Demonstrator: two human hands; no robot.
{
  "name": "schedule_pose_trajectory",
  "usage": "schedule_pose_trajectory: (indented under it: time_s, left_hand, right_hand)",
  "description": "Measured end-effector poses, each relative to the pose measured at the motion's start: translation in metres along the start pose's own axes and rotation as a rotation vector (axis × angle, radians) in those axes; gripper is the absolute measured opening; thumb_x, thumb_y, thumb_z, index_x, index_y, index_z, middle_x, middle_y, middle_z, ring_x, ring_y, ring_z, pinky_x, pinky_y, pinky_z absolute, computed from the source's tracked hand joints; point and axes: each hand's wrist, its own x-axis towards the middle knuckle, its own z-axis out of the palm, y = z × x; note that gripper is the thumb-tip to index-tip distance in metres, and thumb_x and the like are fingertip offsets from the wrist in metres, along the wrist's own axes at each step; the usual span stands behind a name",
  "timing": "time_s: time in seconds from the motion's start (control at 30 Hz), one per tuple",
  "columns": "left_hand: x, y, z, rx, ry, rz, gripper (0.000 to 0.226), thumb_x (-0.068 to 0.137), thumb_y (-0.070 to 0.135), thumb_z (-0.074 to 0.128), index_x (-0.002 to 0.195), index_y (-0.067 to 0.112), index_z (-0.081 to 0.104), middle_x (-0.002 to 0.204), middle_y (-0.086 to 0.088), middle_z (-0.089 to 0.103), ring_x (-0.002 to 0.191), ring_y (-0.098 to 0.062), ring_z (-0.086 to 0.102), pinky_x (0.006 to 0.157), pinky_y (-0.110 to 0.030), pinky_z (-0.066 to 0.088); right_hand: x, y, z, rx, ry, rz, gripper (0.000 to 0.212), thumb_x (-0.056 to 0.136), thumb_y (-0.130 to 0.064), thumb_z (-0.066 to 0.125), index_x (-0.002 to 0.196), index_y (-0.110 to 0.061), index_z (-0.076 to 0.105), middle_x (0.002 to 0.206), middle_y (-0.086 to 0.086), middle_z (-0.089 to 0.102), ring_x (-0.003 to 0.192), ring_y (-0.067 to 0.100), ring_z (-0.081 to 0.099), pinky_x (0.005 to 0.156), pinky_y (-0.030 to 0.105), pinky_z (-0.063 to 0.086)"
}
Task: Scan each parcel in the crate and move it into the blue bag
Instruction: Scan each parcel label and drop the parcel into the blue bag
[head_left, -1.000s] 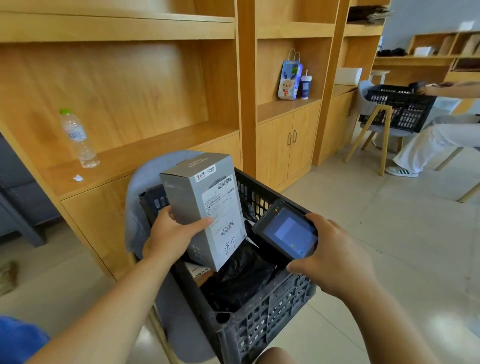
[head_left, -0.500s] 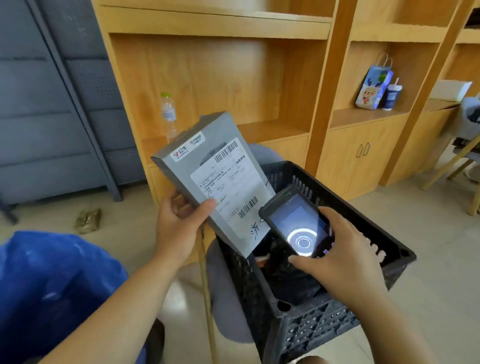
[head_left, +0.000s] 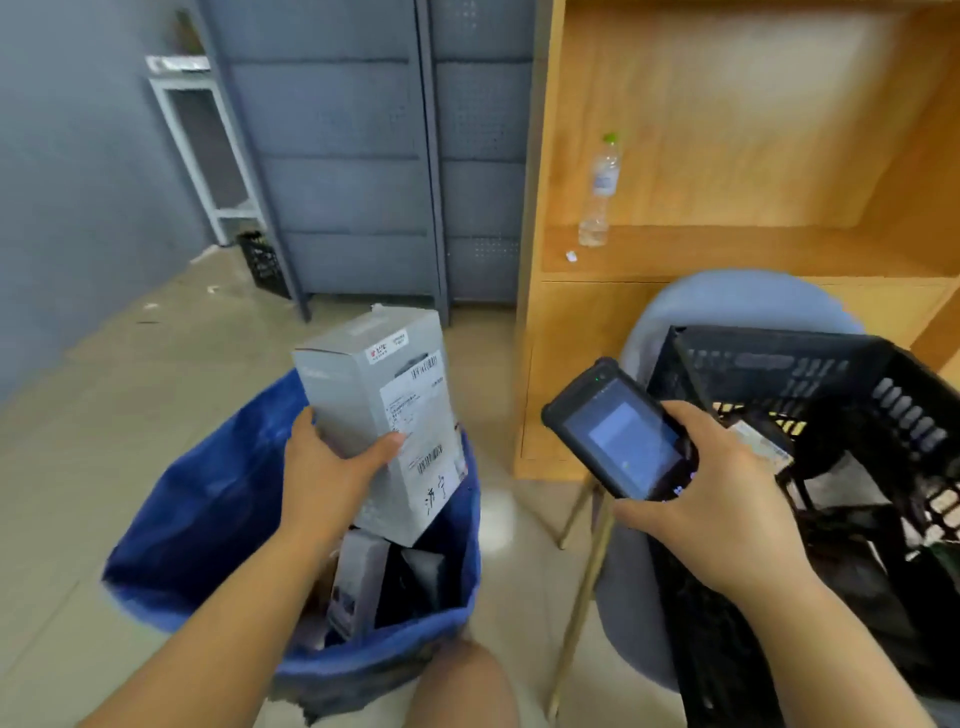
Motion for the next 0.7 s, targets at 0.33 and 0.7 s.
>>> schedule_pose_trajectory:
  time_s: [0.33,0.7]
  left_hand:
    - [-0.005,-0.032,0.014,0.326,-0.367,-0.116,0.030,0.077,0.042,0.076,0.097,0.024,0.064,0.101,0.007,0.065,0.093,-0.011,0.062,0.077,-0.029,0.047]
    - [-0.063,0.082,0.140,0.227,-0.733,0.221,0.016,0.080,0.042,0.072,0.091,0.035,0.062,0.090,0.018,0.065,0.078,0.009,0.058,0.066,-0.010,0.042]
  right_hand:
    - [0.000,-0.003,0.004,-0.017,-0.035,0.022,0.086,0.047,-0.039,0.083,0.120,-0.042,0.038,0.098,-0.017,0.052,0.085,0.011,0.052,0.068,0.034,0.046]
    - [-0.031,0.068,-0.083,-0.123,0.158,0.267,0.101,0.050,-0.046,0.086,0.136,-0.032,0.035,0.121,-0.009,0.054,0.104,0.019,0.053,0.079,0.039,0.049]
